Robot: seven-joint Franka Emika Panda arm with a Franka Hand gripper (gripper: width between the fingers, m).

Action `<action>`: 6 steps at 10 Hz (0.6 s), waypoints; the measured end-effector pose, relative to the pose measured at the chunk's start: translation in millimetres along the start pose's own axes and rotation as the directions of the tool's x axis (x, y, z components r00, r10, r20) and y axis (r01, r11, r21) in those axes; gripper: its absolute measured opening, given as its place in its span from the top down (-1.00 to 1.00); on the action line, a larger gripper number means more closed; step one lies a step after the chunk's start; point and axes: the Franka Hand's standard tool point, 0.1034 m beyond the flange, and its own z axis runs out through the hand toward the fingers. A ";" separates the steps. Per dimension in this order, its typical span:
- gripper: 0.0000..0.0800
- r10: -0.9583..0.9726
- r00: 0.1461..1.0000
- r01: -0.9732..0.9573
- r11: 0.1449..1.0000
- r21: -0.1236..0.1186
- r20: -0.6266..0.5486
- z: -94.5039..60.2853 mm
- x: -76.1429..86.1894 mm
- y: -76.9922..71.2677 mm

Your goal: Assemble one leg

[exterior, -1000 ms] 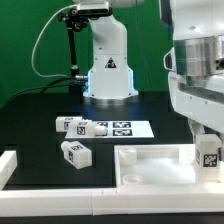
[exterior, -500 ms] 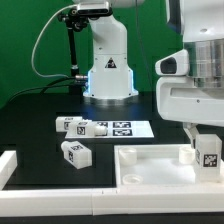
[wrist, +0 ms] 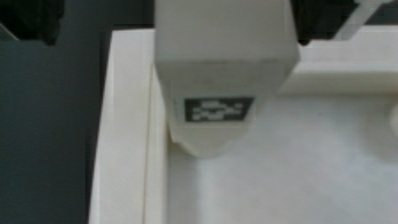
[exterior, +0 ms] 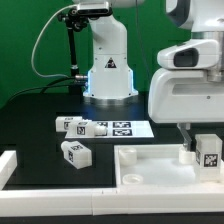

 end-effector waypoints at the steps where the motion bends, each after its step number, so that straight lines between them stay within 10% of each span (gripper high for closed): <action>1: -0.62 0.030 1.000 -0.030 1.000 -0.003 0.001 0.5 -0.3 1.2; 3: 0.02 0.039 0.999 -0.039 0.999 -0.003 0.001 0.8 -0.3 1.7; 6: 0.28 0.274 0.962 -0.274 0.962 -0.009 0.000 1.8 -0.4 6.5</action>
Offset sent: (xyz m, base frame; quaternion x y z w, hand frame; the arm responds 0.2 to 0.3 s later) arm 0.0000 0.0000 0.0000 0.0000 0.0000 0.1296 0.9916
